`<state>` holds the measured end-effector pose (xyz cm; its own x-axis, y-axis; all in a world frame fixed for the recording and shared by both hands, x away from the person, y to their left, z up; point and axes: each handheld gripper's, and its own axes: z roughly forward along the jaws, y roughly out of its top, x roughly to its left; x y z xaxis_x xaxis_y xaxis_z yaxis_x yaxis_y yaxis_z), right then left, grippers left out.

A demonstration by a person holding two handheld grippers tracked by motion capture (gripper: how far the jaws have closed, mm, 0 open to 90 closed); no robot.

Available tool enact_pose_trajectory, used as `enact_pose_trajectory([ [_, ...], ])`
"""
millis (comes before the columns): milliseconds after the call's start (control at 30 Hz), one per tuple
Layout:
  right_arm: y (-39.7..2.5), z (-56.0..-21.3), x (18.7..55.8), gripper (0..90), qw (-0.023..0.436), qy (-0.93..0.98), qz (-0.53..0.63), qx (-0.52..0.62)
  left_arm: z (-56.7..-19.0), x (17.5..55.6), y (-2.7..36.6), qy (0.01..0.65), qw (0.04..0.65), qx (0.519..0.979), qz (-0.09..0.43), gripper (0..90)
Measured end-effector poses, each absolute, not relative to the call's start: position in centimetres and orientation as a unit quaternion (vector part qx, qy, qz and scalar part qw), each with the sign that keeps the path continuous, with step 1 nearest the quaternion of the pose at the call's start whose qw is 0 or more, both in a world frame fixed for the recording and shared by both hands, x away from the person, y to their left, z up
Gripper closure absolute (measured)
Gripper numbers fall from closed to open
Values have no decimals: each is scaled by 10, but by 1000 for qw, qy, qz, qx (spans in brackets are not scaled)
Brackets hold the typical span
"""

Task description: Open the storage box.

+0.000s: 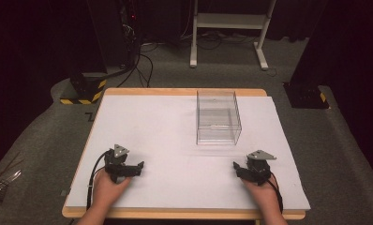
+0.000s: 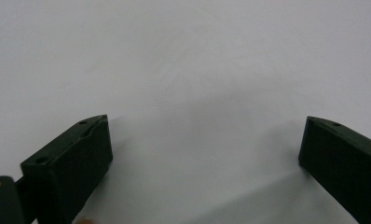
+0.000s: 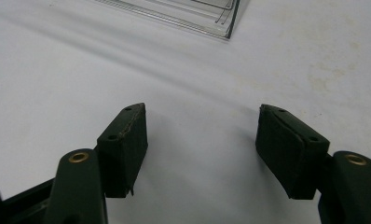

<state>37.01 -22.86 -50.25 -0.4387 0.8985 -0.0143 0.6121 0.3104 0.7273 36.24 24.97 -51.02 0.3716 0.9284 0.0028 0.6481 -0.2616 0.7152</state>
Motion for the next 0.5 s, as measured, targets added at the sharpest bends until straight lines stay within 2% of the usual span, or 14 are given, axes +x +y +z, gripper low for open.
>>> enact_pose_trajectory([
  [500, -232, -502, 370, 368, 207, 771, 343, 494, -510, 363, 250, 516, 321, 764, 219, 28],
])
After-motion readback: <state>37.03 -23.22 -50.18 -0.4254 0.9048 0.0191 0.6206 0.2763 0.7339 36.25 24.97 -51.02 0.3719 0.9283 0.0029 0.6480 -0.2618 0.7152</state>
